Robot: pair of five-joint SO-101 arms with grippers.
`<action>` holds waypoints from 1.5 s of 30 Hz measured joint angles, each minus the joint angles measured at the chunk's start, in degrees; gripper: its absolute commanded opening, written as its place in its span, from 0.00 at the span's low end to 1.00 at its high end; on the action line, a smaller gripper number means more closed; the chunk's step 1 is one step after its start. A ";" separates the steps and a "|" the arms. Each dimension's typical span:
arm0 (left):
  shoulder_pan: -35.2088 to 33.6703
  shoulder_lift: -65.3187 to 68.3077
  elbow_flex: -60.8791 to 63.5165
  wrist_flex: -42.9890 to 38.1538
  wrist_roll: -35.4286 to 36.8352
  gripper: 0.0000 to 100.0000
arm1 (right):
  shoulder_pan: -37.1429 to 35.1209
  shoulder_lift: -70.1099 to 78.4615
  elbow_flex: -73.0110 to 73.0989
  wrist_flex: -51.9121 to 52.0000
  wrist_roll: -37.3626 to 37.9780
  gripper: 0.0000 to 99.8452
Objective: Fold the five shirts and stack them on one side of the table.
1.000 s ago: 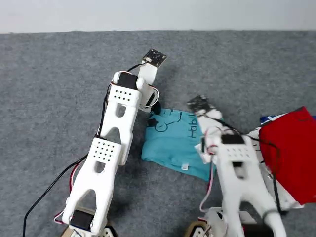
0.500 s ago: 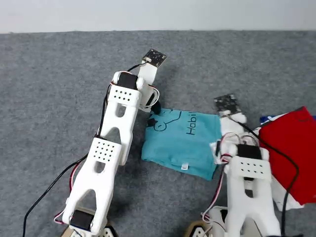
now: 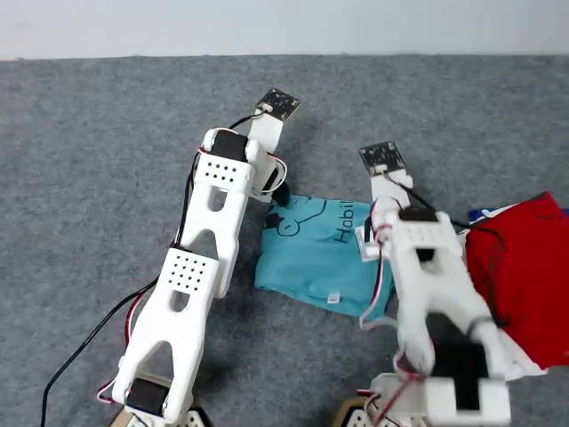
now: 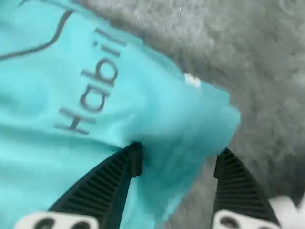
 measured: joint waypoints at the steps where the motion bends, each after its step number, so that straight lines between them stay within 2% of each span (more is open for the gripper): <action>1: 0.00 0.00 -0.09 0.00 0.00 0.24 | -0.09 2.90 -1.93 0.00 -0.18 0.25; 5: 0.00 0.00 -0.09 0.00 0.00 0.24 | -0.88 12.13 -7.91 0.00 -0.26 0.16; 9: 0.00 0.00 -0.09 0.00 0.00 0.24 | -2.64 14.86 -10.37 0.00 0.44 0.00; 11: 0.00 0.00 -0.09 0.00 0.00 0.24 | -3.08 15.03 -10.73 0.00 2.46 0.03; 13: -0.09 0.00 -0.09 0.00 0.00 0.23 | -3.08 15.03 -11.16 0.00 3.43 0.01; 17: -0.18 -0.44 -0.09 0.26 0.00 0.18 | -3.08 15.03 -11.25 0.00 4.04 0.01; 21: -0.44 -3.34 0.09 0.97 0.00 0.18 | -3.08 14.86 -11.25 0.00 4.13 0.01; 28: -1.49 -16.79 0.09 1.05 -0.18 0.18 | -3.08 6.51 -10.64 0.00 4.40 0.01; 35: -3.16 -26.11 0.09 1.23 -0.18 0.18 | 2.55 -9.85 -10.64 2.73 4.48 0.01; 40: -3.34 -26.64 0.09 1.23 -0.26 0.18 | 7.56 -22.33 -10.64 7.03 4.48 0.01; 45: -3.34 -26.64 0.09 1.23 -0.26 0.18 | 15.56 -33.67 -10.64 12.84 4.48 0.01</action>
